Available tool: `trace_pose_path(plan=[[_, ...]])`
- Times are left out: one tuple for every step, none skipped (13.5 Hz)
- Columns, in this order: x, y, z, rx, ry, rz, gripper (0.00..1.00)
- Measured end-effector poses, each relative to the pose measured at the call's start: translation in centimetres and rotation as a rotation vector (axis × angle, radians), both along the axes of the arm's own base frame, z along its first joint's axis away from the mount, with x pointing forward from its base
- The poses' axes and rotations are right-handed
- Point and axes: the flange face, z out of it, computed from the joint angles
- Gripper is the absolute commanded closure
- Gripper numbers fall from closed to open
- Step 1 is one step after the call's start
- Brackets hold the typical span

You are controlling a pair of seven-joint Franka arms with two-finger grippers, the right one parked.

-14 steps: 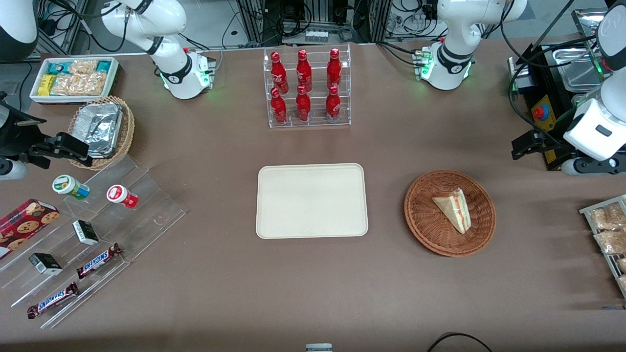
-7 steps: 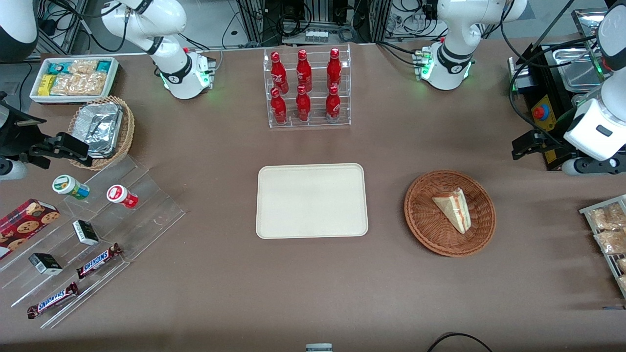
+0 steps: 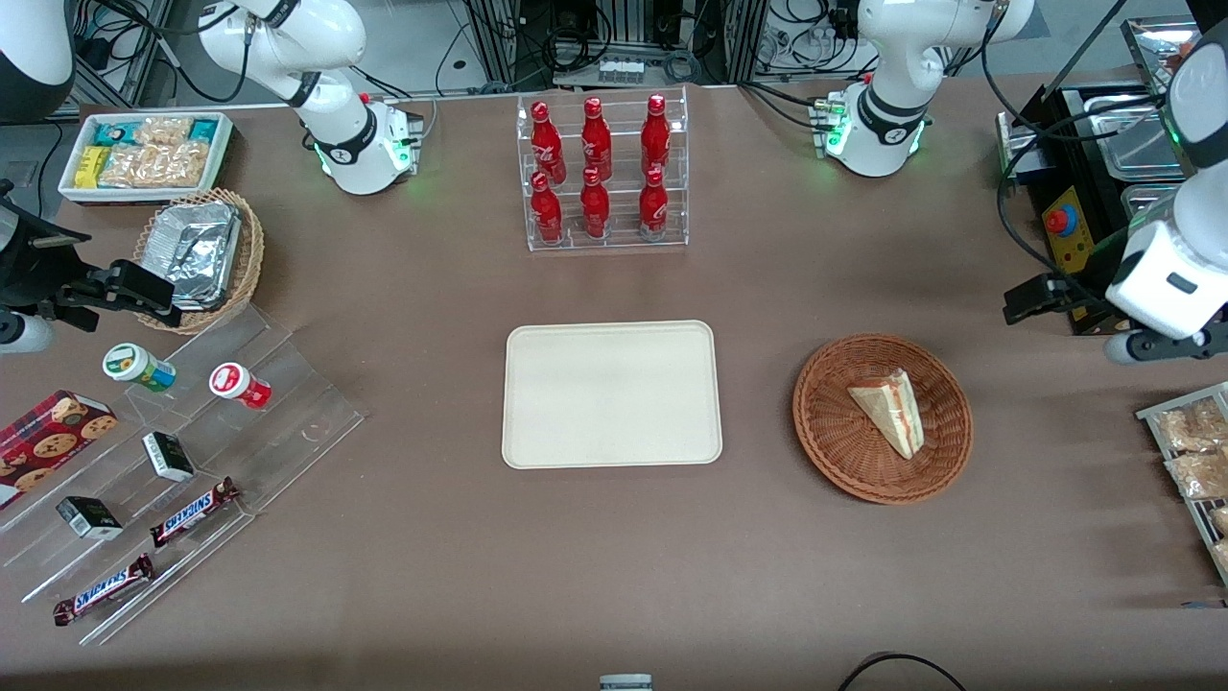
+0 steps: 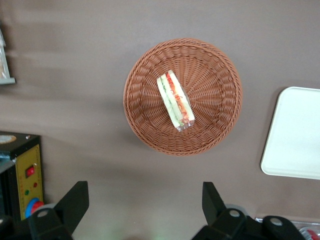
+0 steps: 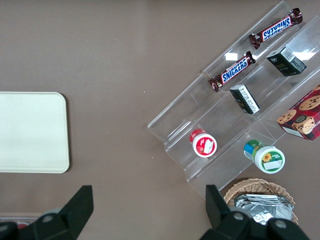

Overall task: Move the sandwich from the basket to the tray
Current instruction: 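Move the open left gripper over the wrapped sandwich in the basket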

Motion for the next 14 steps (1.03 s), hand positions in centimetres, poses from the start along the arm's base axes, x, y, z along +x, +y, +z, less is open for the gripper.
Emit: trace_pose_path(plan=[[0.3,0.0,-0.8,0.002,0.012,0.009,0.00],[0.6,0.0,-1.5,0.003,0.024,0.013,0.00],[0.8,-0.1,-2.1,0.004,0.034,0.017,0.00],[1.0,-0.1,-2.9,0.005,0.045,0.018,0.00],[1.2,-0.1,-3.7,0.006,0.054,0.020,0.00],[1.4,-0.1,-4.7,0.006,0.060,0.021,0.00],[1.6,-0.1,-5.7,0.007,0.062,0.022,0.00],[1.6,-0.1,-6.8,0.007,0.061,0.023,0.00],[1.6,-0.1,-7.8,0.007,0.060,0.024,0.00],[1.6,-0.1,-8.7,0.007,0.059,0.024,0.00],[1.5,0.0,-9.4,0.007,0.058,0.025,0.00],[1.5,0.0,-10.0,0.007,0.057,0.029,0.00],[1.4,0.0,-10.6,0.009,0.055,0.043,0.00],[1.4,0.0,-11.2,0.012,0.049,0.061,0.00]])
